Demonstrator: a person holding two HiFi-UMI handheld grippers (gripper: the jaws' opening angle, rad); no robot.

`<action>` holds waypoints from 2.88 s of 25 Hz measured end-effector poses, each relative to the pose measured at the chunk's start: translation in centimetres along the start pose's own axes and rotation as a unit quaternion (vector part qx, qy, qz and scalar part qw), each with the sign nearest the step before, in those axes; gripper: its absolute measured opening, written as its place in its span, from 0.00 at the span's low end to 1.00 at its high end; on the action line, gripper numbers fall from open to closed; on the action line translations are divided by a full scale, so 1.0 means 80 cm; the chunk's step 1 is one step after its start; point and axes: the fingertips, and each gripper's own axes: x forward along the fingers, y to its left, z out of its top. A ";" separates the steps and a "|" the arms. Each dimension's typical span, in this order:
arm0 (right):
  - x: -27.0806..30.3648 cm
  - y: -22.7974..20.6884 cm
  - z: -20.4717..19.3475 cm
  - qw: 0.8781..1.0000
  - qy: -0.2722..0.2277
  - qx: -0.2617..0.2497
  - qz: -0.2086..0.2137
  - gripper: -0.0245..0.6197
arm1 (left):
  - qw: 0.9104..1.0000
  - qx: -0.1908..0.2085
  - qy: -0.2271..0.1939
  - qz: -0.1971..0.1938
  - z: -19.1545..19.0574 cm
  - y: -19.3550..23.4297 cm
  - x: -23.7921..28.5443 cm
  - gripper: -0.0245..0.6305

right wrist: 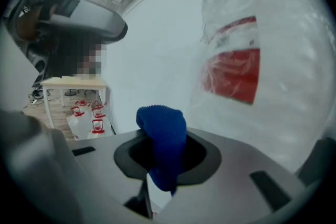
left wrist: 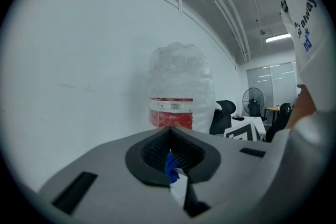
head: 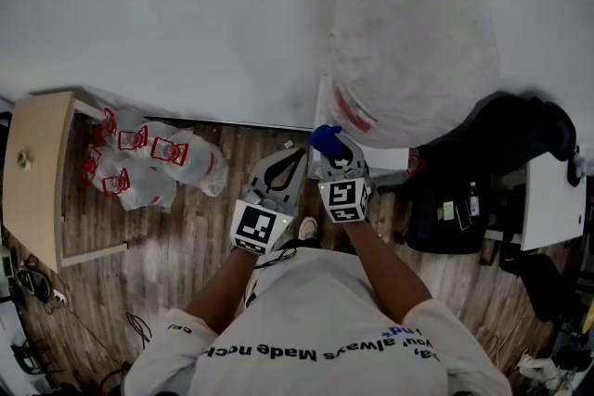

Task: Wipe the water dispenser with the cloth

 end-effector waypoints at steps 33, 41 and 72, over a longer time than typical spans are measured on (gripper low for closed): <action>0.090 0.018 -0.147 0.985 0.170 -0.018 0.016 0.16 | 0.999 -0.014 0.033 0.009 -0.039 0.011 -0.007 0.07; 0.069 0.036 -0.155 0.984 0.171 -0.027 0.033 0.16 | 0.999 -0.010 0.031 0.007 -0.037 0.003 -0.015 0.07; 0.024 -0.046 -0.160 0.985 0.158 0.057 -0.041 0.17 | 0.999 -0.015 0.036 -0.003 -0.042 -0.013 -0.018 0.07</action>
